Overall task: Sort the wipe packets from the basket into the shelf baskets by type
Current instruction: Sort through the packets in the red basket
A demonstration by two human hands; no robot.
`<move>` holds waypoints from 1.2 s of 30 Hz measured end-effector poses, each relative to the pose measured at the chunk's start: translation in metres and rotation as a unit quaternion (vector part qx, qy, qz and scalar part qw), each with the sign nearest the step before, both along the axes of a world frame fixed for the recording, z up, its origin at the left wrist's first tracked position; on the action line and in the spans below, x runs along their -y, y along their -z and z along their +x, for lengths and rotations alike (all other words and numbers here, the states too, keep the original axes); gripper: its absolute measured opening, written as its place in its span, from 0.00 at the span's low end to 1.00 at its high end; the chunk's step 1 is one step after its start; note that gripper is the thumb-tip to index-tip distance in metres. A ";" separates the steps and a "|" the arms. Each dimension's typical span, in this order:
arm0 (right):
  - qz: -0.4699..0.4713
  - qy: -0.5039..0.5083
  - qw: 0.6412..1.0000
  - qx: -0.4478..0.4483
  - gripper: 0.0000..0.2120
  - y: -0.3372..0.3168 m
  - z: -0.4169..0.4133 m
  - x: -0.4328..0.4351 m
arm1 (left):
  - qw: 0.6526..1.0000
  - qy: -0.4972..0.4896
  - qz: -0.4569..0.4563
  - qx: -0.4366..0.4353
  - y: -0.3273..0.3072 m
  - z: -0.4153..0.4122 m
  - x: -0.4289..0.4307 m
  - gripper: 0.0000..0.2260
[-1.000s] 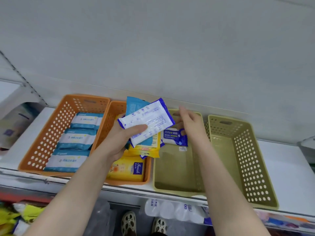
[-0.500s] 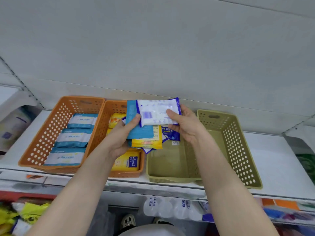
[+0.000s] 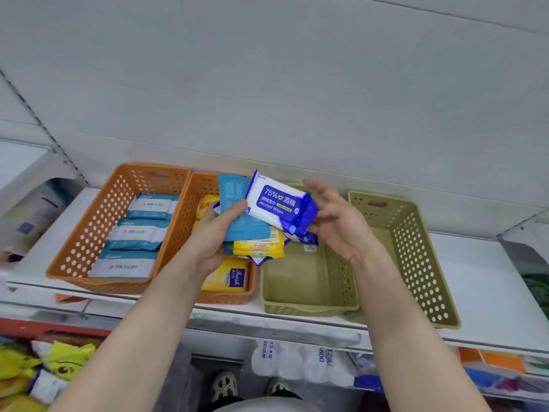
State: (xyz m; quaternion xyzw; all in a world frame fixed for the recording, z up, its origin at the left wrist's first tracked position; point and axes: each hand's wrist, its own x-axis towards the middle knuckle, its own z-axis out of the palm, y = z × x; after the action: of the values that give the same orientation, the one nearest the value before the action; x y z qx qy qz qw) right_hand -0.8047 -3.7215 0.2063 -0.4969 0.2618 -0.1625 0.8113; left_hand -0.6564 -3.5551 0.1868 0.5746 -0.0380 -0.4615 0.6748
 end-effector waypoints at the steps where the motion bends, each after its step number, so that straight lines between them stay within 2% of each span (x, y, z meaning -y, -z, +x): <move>1: 0.029 0.021 0.999 0.013 0.24 0.000 -0.001 0.000 | 1.000 0.000 0.002 0.001 0.001 0.000 0.000 0.22; 3: 0.002 0.028 0.999 -0.021 0.14 0.002 0.000 -0.001 | 1.000 0.006 0.002 0.007 0.004 -0.001 -0.001 0.24; 5: -0.073 -0.006 0.994 -0.086 0.12 0.005 0.003 -0.004 | 1.000 0.016 -0.001 0.018 0.006 -0.002 0.000 0.25; 7: -0.119 -0.007 0.986 -0.114 0.10 0.007 0.008 -0.007 | 0.999 0.020 -0.004 0.026 0.007 -0.003 0.002 0.25; 10: -0.111 0.121 0.983 -0.087 0.07 0.004 0.011 0.005 | 1.000 0.008 -0.014 0.012 0.007 0.000 0.002 0.25; 12: -0.158 0.197 0.961 -0.116 0.08 0.006 0.006 0.021 | 1.000 -0.001 -0.022 0.006 0.008 0.004 0.000 0.25; 14: -0.302 0.179 0.906 -0.239 0.09 0.013 0.000 0.033 | 0.999 -0.010 -0.028 0.016 0.008 0.009 -0.002 0.23; 16: -0.424 0.057 0.824 -0.371 0.10 0.025 0.001 0.030 | 0.999 -0.022 -0.030 0.023 0.008 0.014 -0.003 0.24; 17: -0.443 -0.005 0.796 -0.412 0.11 0.032 0.005 0.025 | 0.999 -0.027 -0.030 0.023 0.008 0.016 -0.003 0.24; 18: -0.436 -0.057 0.786 -0.435 0.13 0.040 0.011 0.020 | 0.999 -0.031 -0.029 0.024 0.009 0.018 -0.003 0.24; 20: -0.388 -0.125 0.790 -0.458 0.16 0.056 0.020 0.014 | 0.999 -0.032 -0.030 0.023 0.010 0.020 -0.004 0.23; 21: -0.388 -0.148 0.781 -0.466 0.18 0.064 0.023 0.014 | 0.999 -0.031 -0.031 0.022 0.010 0.021 -0.004 0.23; 26: -0.558 -0.190 0.652 -0.476 0.23 0.092 0.015 0.013 | 0.998 -0.038 -0.035 0.024 0.011 0.024 -0.007 0.22; 28: -0.580 -0.239 0.611 -0.482 0.27 0.098 0.016 0.007 | 0.998 -0.042 -0.038 0.020 0.012 0.024 -0.007 0.22; 29: -0.580 -0.255 0.602 -0.486 0.29 0.101 0.017 0.004 | 0.998 -0.041 -0.040 0.018 0.012 0.023 -0.007 0.22; 32: -0.585 -0.257 0.597 -0.486 0.27 0.107 0.020 0.005 | 0.998 -0.028 -0.046 0.015 0.013 0.021 -0.008 0.22; 33: -0.589 -0.237 0.608 -0.478 0.24 0.103 0.021 0.007 | 0.998 -0.018 -0.049 0.018 0.013 0.019 -0.008 0.23; 34: -0.594 -0.184 0.637 -0.456 0.20 0.096 0.023 0.008 | 0.998 -0.009 -0.049 0.022 0.013 0.019 -0.008 0.25; 36: -0.550 0.008 0.750 -0.367 0.09 0.070 0.029 0.004 | 0.998 -0.001 -0.050 0.031 0.013 0.016 -0.007 0.27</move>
State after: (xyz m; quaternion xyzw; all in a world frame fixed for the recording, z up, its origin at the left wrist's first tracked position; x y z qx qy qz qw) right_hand -0.7753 -3.7256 0.1364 -0.8764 0.4091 -0.0902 0.2375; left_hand -0.6406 -3.5482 0.1739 0.5541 -0.0817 -0.4401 0.7019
